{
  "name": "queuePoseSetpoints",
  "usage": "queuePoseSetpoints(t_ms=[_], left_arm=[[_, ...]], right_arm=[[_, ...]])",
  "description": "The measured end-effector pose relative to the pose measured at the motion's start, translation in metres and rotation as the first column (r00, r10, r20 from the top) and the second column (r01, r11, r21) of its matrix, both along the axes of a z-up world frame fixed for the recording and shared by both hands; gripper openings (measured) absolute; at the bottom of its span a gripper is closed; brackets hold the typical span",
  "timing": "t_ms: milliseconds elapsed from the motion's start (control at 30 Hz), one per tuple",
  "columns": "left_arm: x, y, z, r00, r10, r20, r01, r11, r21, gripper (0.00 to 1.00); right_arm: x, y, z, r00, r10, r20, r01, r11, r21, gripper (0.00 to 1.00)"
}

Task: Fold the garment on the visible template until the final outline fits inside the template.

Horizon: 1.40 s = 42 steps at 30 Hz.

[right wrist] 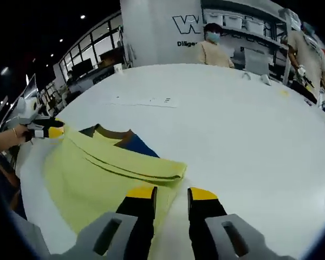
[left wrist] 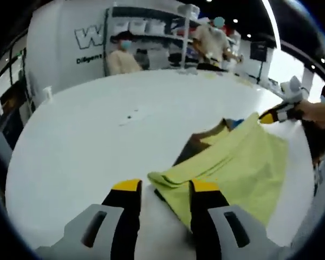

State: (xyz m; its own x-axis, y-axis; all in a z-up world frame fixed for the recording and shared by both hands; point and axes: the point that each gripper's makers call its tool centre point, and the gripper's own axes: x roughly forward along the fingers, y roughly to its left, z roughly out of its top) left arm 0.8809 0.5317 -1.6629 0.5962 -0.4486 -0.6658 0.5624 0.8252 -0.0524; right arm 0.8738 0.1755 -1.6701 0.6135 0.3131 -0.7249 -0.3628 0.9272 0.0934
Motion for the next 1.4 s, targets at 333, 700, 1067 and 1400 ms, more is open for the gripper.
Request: queuePoseSetpoints(t_ms=[333,700,1067,1400], left_arm=[[0.019,0.004,-0.013,0.999,0.041,-0.002,-0.041,0.998,0.036,0.35],[0.057,-0.001,-0.001,0.98,0.197,0.007,-0.195,0.975,-0.107,0.22],[0.04,0.012,0.006,0.984,0.177,-0.008,-0.177,0.98,-0.086,0.25],[-0.002,0.004,0.019,0.991,0.132,-0.006,-0.132,0.986,-0.098,0.3]], right_arm=[[0.016,0.004,-0.003,0.997,-0.071,-0.002,0.071,0.995,0.065,0.19],[0.041,0.007,0.003,0.978,-0.209,0.005,0.203,0.956,0.213,0.12],[0.024,0.005,0.011,0.986,-0.164,0.008,0.159,0.968,0.196,0.13],[-0.008,0.008,0.019,1.0,-0.01,0.017,0.007,0.982,0.191,0.14]])
